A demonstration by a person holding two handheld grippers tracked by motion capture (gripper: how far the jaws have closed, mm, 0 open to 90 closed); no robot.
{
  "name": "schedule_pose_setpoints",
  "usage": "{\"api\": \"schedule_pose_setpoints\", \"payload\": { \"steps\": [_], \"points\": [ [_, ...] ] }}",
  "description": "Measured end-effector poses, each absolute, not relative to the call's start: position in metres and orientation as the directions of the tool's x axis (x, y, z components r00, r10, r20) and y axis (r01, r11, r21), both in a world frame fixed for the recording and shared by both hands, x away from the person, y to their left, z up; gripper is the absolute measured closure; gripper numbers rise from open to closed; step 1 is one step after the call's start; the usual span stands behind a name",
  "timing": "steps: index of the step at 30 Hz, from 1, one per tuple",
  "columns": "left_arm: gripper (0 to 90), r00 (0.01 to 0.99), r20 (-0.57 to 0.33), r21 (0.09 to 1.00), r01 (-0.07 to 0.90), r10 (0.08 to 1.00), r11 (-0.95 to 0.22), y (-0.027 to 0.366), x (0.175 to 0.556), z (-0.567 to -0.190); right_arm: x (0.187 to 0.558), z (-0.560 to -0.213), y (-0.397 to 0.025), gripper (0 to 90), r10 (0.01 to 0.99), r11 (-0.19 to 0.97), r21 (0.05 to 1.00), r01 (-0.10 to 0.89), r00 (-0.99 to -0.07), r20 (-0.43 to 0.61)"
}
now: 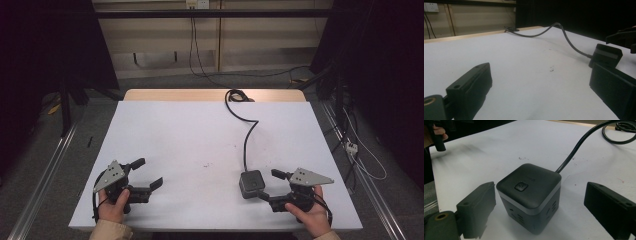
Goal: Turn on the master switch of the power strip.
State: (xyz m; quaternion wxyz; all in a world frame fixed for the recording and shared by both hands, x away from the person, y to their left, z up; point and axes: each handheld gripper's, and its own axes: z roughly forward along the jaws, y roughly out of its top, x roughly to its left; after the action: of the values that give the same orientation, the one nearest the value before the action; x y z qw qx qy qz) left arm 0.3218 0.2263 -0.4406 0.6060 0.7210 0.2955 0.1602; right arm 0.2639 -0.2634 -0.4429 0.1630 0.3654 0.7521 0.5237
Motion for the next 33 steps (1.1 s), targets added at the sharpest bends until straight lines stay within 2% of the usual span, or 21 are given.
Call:
{"api": "schedule_pose_setpoints", "payload": {
  "steps": [33],
  "points": [
    [3.9, 0.772, -0.124, 0.969, 0.228, 0.623, -0.091, 0.227, 0.322, -0.440, 0.263, -0.446, -0.281, 10.6, 0.741, 0.208, 0.902, 0.379, -0.663, 0.108]
  ]
}}
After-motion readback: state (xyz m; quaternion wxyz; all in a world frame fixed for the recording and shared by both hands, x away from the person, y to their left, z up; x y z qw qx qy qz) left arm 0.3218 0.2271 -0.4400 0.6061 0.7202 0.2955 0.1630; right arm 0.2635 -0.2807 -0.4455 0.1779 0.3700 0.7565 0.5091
